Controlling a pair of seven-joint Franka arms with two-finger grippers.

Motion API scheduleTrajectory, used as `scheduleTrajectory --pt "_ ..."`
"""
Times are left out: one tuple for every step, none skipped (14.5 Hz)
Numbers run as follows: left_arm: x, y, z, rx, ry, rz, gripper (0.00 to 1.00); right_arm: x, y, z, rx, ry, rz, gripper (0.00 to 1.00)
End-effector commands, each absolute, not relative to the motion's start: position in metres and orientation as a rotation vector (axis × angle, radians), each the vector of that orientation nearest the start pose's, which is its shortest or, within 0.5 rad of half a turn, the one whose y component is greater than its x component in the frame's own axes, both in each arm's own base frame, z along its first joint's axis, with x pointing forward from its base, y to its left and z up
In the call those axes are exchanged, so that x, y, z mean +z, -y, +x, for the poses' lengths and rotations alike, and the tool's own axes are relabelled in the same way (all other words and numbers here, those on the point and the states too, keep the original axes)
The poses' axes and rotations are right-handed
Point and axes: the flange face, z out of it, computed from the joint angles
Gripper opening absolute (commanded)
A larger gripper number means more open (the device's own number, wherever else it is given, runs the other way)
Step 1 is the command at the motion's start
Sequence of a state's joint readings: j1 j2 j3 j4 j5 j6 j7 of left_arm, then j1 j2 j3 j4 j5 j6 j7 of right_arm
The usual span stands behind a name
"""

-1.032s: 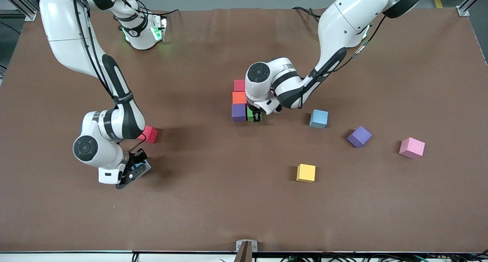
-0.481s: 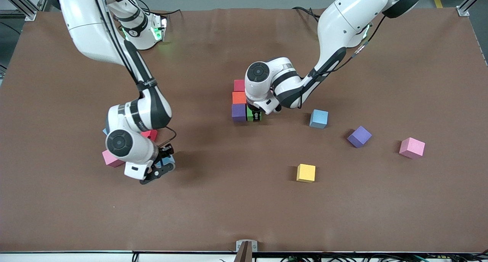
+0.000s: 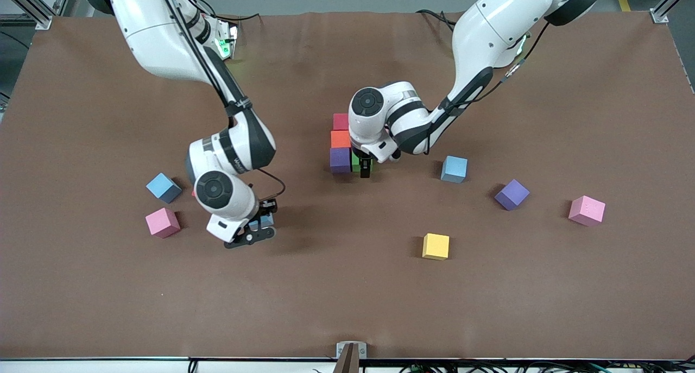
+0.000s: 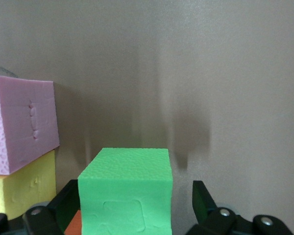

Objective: Arrange 11 blocks into digit 3
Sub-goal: 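Carry the light blue block to the center with the right gripper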

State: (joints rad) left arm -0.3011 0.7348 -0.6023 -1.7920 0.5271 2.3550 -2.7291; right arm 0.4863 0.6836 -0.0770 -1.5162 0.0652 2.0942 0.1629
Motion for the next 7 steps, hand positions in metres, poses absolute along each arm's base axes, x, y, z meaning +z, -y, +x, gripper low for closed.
scheduleTrajectory --pt "0.217 0.487 0.429 -0.032 2.294 -2.194 1.00 0.254 -0.324 0.619 0.162 0.187 -3.144 0.18" --pt "0.225 0.487 0.431 -0.045 2.301 -2.198 1.00 0.253 -0.340 0.611 0.160 0.151 -3.144 0.18" --pt "0.237 0.486 0.432 -0.063 2.313 -2.197 1.00 0.252 -0.353 0.605 0.154 0.105 -3.149 0.18" --pt "0.246 0.484 0.435 -0.069 2.328 -2.194 1.00 0.250 -0.363 0.599 0.157 0.063 -3.153 0.18" --pt "0.259 0.488 0.431 -0.074 2.328 -2.211 1.00 0.248 -0.373 0.594 0.160 0.025 -3.155 0.18" --pt "0.265 0.485 0.432 -0.095 2.323 -2.198 1.00 0.246 -0.381 0.588 0.172 -0.012 -3.149 0.18" --pt "0.276 0.481 0.435 -0.127 2.322 -2.192 1.00 0.243 -0.392 0.580 0.186 -0.019 -3.142 0.18"
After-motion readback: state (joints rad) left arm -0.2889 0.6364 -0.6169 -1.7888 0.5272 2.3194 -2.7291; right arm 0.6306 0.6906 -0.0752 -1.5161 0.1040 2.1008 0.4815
